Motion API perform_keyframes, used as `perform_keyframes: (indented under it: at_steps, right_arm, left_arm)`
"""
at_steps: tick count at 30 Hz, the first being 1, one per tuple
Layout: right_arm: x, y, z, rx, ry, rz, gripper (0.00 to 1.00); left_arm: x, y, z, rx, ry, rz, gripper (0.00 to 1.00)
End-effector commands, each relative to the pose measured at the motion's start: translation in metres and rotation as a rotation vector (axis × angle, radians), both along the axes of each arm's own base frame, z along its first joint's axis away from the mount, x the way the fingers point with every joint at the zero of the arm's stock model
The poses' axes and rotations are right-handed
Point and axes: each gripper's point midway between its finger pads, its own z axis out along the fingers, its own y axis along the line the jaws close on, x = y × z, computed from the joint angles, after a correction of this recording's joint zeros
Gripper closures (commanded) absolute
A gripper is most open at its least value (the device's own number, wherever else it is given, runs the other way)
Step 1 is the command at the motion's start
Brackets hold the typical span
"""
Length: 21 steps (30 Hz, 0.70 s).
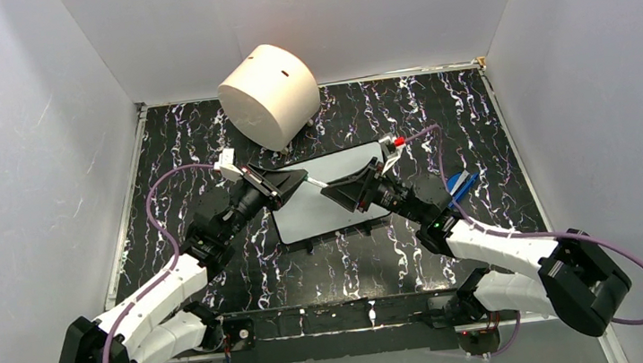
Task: Write a sentence on the whiteboard
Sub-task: Open the whiteboard marker.
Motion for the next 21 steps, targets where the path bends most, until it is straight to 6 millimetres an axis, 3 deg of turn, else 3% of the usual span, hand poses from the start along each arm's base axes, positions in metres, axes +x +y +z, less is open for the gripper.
perform_keyframes:
  at_steps: [1, 11, 21]
  right_arm:
    - [-0.005, -0.002, 0.034, 0.114, -0.092, 0.019, 0.58]
    - [-0.004, 0.002, 0.04, 0.136, -0.102, 0.032, 0.71]
    - [-0.007, 0.002, 0.049, 0.189, -0.12, 0.049, 0.69]
  left_arm:
    - [0.001, 0.002, 0.014, -0.05, -0.028, 0.019, 1.0]
    - [0.003, 0.0, 0.009, -0.055, -0.013, 0.016, 1.0]
    - [0.003, -0.001, 0.003, -0.062, 0.008, 0.009, 1.0]
